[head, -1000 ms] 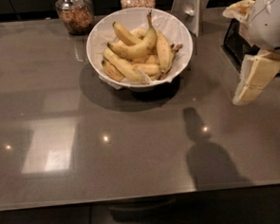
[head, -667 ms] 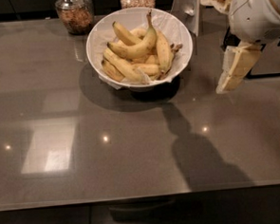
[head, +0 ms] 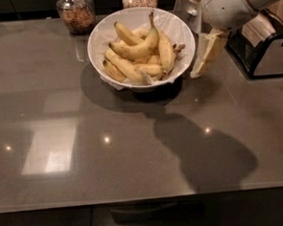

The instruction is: Pick banana from white bowl

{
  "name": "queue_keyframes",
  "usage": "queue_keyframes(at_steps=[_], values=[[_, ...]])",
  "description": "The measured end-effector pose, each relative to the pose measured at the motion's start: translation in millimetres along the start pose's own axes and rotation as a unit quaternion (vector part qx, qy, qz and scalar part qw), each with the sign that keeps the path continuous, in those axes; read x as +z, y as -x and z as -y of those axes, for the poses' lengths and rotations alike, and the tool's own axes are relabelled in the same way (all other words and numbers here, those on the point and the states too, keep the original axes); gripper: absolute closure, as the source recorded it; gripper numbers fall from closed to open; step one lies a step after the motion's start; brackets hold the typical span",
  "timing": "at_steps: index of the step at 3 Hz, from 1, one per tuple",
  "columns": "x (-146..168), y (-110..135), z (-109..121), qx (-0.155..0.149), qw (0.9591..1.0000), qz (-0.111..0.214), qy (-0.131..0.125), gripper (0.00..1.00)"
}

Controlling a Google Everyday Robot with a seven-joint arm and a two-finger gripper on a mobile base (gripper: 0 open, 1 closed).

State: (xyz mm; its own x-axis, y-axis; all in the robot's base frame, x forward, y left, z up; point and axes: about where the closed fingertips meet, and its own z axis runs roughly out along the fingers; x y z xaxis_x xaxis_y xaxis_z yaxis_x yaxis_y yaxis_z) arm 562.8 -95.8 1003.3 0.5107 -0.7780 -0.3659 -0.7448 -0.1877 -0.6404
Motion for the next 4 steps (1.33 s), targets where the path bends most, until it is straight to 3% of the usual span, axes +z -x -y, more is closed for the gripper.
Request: queue_keyframes(at_steps=[1,3,4], values=[[-0.4,-0.4,2.7,-0.002,1.0,0.0,-0.003,0.0],[16.0,-7.4,21.3,-0.077,0.9965,-0.03,-0.011,0.02],[31.3,-12.7,34.6,-0.099,0.9945,-0.032,-0.012,0.21]])
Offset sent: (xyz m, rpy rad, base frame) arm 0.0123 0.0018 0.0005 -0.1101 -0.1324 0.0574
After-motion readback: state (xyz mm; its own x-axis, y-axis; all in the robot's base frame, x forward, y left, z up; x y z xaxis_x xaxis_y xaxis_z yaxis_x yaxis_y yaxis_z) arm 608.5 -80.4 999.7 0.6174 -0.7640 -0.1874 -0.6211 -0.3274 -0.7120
